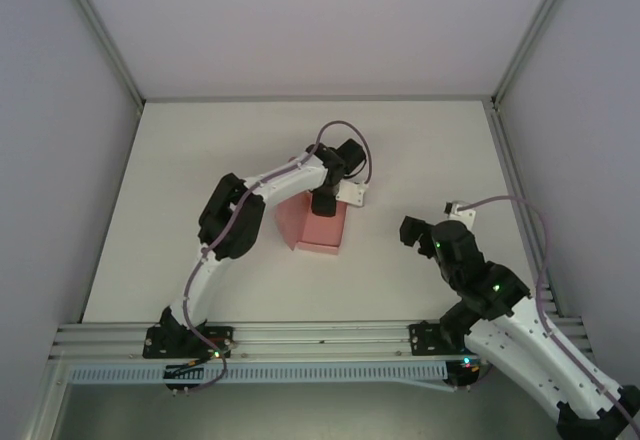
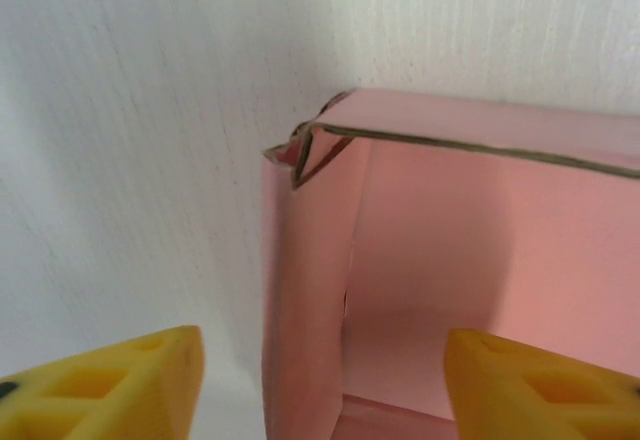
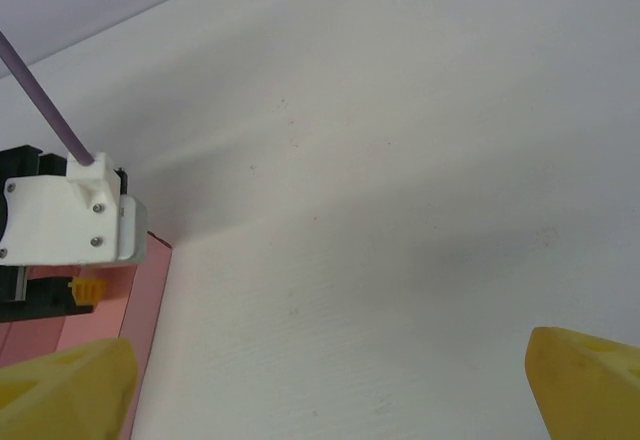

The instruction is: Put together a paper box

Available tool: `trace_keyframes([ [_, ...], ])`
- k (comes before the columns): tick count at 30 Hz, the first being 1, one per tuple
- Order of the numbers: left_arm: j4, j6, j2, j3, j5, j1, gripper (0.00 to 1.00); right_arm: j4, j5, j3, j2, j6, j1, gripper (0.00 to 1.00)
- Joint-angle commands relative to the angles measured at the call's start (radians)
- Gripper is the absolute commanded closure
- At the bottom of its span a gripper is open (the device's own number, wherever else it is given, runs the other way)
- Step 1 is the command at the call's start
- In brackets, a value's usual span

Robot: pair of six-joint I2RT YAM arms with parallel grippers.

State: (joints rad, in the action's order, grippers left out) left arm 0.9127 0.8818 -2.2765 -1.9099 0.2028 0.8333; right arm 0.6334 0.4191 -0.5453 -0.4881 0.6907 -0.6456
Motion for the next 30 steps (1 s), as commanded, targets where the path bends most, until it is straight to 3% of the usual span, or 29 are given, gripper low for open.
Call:
trace_keyframes([
  [1, -0.011, -0.027, 0.099, -0.016, -0.078, 0.002, 0.25, -0.026, -0.019, 0.015, -0.004, -0.013, 0.005, 0.0],
  [2, -0.023, -0.035, 0.125, -0.009, -0.098, 0.002, 0.21, -0.029, -0.022, 0.013, -0.004, -0.025, 0.005, 0.0],
  [3, -0.04, -0.044, 0.151, 0.004, -0.109, 0.001, 0.01, -0.032, -0.024, 0.01, -0.03, -0.032, 0.005, 0.0],
  [9, -0.3, -0.206, 0.396, 0.206, -0.122, -0.006, 0.0, -0.123, -0.078, 0.005, -0.112, -0.102, 0.006, 0.0],
  [12, -0.49, -0.423, 0.539, 0.356, -0.059, -0.043, 0.0, -0.245, -0.15, 0.006, -0.183, -0.186, 0.005, 0.0],
  [14, -0.554, -0.635, 0.627, 0.422, -0.022, -0.088, 0.0, -0.327, -0.22, -0.012, -0.263, -0.269, 0.006, 0.0],
  [16, -0.547, -0.861, 0.713, 0.468, 0.018, -0.137, 0.0, -0.369, -0.296, -0.062, -0.376, -0.366, 0.005, 0.0],
  [18, -0.563, -0.989, 0.82, 0.555, -0.018, -0.177, 0.0, -0.365, -0.375, -0.137, -0.501, -0.476, 0.003, 0.0],
  [21, -0.589, -1.109, 0.997, 0.708, 0.056, -0.211, 0.0, -0.307, -0.442, -0.287, -0.715, -0.605, 0.003, 0.0],
  [24, -0.524, -1.242, 1.12, 0.815, 0.09, -0.302, 0.0, -0.274, -0.519, -0.429, -0.922, -0.706, -0.001, 0.0],
  [30, -0.476, -1.391, 1.211, 0.952, 0.134, -0.387, 0.0, -0.2, -0.557, -0.684, -1.244, -0.768, -0.003, 0.04],
])
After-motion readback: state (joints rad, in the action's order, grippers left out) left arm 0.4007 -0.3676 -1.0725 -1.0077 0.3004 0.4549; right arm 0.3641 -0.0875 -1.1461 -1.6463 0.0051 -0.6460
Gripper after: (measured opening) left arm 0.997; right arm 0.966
